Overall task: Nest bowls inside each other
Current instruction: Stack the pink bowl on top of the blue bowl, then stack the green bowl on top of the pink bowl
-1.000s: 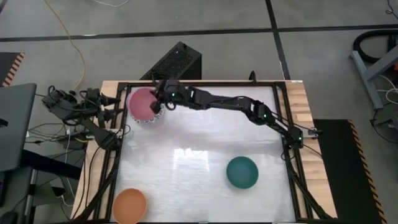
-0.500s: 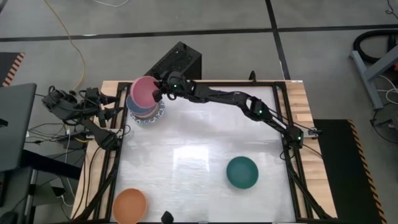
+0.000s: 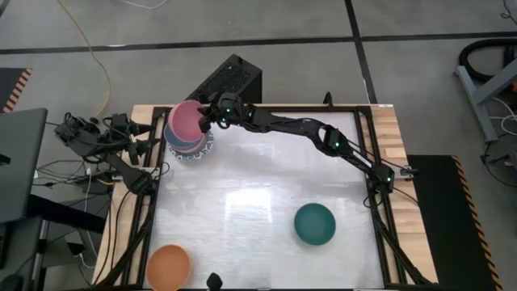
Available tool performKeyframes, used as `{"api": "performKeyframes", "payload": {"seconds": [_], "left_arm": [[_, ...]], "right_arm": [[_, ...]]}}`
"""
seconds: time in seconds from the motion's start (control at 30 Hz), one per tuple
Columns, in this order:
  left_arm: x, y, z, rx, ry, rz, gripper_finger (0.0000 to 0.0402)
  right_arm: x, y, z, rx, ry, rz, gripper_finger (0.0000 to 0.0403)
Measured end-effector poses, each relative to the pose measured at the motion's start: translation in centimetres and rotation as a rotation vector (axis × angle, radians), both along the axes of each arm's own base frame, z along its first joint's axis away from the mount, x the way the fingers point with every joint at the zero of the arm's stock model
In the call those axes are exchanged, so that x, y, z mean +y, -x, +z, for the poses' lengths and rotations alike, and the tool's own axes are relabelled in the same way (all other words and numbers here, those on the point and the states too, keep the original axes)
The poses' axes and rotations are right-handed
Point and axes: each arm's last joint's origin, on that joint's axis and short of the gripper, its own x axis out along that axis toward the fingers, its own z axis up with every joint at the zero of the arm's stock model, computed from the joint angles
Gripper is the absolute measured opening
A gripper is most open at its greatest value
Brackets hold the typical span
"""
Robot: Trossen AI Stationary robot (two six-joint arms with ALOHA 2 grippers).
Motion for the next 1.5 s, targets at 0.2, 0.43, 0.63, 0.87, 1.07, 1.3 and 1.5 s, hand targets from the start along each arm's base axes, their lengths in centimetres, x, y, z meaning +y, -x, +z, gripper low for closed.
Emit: {"api": "performKeyframes", "payload": {"seconds": [0.2, 0.43, 0.63, 0.87, 1.07, 1.3, 1.5], "left_arm": [[0.0, 0.0, 0.0, -0.001, 0.004, 0.001, 0.0279], [0.0, 0.0, 0.0, -0.001, 0.003, 0.0, 0.0279], [0.0, 0.0, 0.0, -0.002, 0.007, -0.002, 0.0279], [0.0, 0.0, 0.0, -0.005, 0.02, -0.003, 0.0279], [-0.2, -0.3, -0.4, 0.002, 0.022, -0.001, 0.0279], [-1.0, -1.1, -1.8, 0.065, 0.029, -0.054, 0.0279], [-1.2, -1.1, -1.8, 0.084, 0.061, -0.112, 0.0279]], "right_arm": [[-0.4, -0.4, -1.6, 0.019, -0.017, 0.024, 0.0006], [-0.6, -0.5, -2.6, 0.045, -0.034, 0.05, 0.0012], [-0.3, -0.6, -2.3, 0.041, 0.028, 0.067, 0.0023], [-0.1, -0.7, -1.8, -0.002, 0.044, 0.097, 0.011], [-0.4, -0.6, -1.7, -0.01, 0.051, 0.063, 0.0168], [0.4, 0.3, 0.8, 0.048, 0.103, 0.166, 0.0173], [4.4, 4.8, 5.9, 0.403, 0.107, 0.201, 0.0158]]}}
